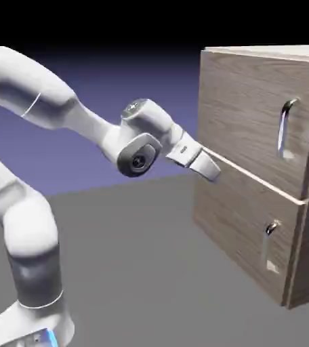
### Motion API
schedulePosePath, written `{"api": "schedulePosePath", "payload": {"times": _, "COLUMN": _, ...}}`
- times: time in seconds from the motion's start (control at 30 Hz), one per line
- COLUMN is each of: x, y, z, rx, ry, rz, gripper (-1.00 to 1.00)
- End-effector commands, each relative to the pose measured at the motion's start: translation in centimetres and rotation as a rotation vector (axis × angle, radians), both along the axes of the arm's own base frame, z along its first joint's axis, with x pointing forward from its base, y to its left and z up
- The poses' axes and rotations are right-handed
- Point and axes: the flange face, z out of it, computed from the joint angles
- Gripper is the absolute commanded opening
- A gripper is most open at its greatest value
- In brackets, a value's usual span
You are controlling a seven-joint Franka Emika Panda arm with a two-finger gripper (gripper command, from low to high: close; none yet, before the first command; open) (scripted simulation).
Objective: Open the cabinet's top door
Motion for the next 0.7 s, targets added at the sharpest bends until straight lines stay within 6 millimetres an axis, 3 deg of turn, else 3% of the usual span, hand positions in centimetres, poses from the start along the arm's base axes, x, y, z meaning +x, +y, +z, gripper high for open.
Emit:
{"api": "schedulePosePath", "payload": {"times": 0.0, "x": 0.1, "y": 0.3, "z": 0.6, "rx": -0.002, "ry": -0.012, "rz": 0.006, "gripper": 0.0}}
{"api": "schedulePosePath", "payload": {"times": 0.33, "x": 0.1, "y": 2.0, "z": 5.8, "rx": -0.016, "ry": -0.133, "rz": 0.045, "gripper": 0.0}}
{"api": "schedulePosePath", "payload": {"times": 0.67, "x": -0.4, "y": 2.0, "z": 9.6, "rx": -0.023, "ry": -0.26, "rz": 0.056, "gripper": 0.0}}
